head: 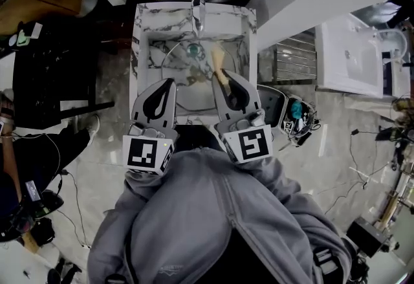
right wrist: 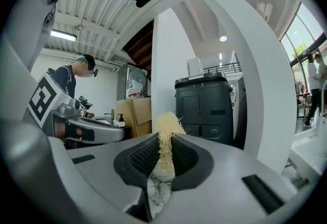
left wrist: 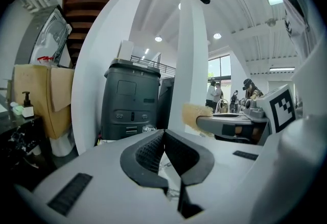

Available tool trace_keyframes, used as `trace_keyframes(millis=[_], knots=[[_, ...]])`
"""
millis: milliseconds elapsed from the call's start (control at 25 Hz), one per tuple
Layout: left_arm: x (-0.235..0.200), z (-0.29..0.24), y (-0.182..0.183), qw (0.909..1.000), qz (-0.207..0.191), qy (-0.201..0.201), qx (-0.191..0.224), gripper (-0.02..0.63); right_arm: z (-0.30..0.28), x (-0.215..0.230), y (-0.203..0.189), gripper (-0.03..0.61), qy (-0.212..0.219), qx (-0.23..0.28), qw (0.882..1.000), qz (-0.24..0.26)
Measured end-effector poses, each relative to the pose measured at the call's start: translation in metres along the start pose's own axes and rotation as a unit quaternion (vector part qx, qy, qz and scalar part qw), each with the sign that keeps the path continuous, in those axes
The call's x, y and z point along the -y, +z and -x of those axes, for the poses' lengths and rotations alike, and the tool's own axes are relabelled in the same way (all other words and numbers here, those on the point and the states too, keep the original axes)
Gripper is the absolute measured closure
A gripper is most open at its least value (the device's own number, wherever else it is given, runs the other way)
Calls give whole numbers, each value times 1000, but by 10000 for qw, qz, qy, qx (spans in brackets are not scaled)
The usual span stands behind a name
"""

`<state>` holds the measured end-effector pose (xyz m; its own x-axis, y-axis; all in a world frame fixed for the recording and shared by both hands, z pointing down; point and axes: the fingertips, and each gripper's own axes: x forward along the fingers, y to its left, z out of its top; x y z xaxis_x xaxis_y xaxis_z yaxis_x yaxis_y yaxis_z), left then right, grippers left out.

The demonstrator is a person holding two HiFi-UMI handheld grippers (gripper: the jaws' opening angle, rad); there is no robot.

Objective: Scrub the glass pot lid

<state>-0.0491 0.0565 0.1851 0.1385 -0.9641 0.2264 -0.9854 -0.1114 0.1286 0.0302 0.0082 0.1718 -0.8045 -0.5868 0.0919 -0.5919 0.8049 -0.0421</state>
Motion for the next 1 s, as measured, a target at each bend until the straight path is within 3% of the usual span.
trace_keyframes(millis=[760, 1000], knots=[[-71, -68, -144, 9959, 278, -81, -853, 597, -71, 4, -149, 522, 207, -652, 9976, -77], [-93, -85, -186, 9896, 560, 11, -1325, 597, -93, 1, -177, 522, 392, -808, 9960, -23]])
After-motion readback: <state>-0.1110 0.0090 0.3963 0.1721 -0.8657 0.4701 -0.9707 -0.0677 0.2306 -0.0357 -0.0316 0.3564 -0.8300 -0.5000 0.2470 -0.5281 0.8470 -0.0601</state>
